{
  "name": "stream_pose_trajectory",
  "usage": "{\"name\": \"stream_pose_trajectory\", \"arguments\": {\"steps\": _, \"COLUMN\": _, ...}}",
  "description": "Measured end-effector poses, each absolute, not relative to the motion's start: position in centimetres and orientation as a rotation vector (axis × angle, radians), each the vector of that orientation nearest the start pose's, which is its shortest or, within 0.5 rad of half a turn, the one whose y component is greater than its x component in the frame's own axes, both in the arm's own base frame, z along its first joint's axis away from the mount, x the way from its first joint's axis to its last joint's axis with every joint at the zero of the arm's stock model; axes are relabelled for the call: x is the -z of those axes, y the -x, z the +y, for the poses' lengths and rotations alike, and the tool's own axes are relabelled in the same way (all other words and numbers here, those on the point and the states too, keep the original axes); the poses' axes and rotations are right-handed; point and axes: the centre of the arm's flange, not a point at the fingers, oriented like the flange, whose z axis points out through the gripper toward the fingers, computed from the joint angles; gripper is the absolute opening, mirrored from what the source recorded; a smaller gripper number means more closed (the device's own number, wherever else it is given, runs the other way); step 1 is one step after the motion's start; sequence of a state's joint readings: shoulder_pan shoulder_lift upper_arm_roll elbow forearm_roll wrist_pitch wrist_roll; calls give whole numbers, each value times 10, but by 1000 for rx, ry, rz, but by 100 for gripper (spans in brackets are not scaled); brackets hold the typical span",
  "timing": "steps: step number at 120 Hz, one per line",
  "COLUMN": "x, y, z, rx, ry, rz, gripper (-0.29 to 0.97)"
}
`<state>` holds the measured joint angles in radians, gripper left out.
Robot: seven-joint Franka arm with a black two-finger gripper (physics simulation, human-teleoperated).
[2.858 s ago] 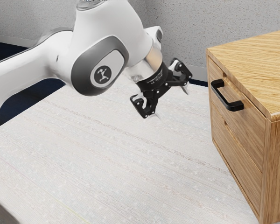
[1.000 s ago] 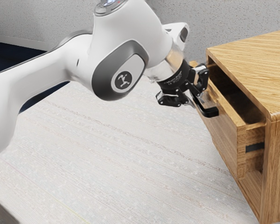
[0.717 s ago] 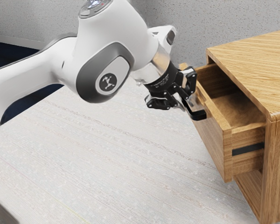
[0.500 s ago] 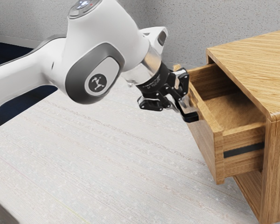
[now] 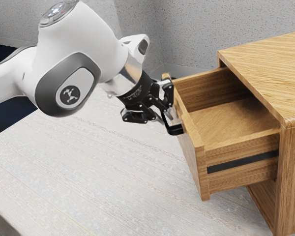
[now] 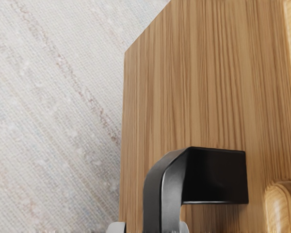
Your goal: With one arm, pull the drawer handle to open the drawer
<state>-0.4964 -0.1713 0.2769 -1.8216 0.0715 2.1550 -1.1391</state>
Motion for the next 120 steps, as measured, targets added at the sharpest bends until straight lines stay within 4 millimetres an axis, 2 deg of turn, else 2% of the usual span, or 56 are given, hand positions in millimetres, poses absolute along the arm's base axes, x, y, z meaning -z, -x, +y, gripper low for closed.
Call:
{"name": "stream_pose_trajectory", "arguments": {"steps": 41, "x": -653, "y": -507, "z": -80, "rx": 684, "ry": 2997, "rz": -1520, "gripper": 1}}
{"name": "stream_pose_trajectory", "arguments": {"steps": 120, "x": -654, "y": -470, "z": -52, "rx": 697, "ry": 2966, "rz": -1599, "gripper": 1}}
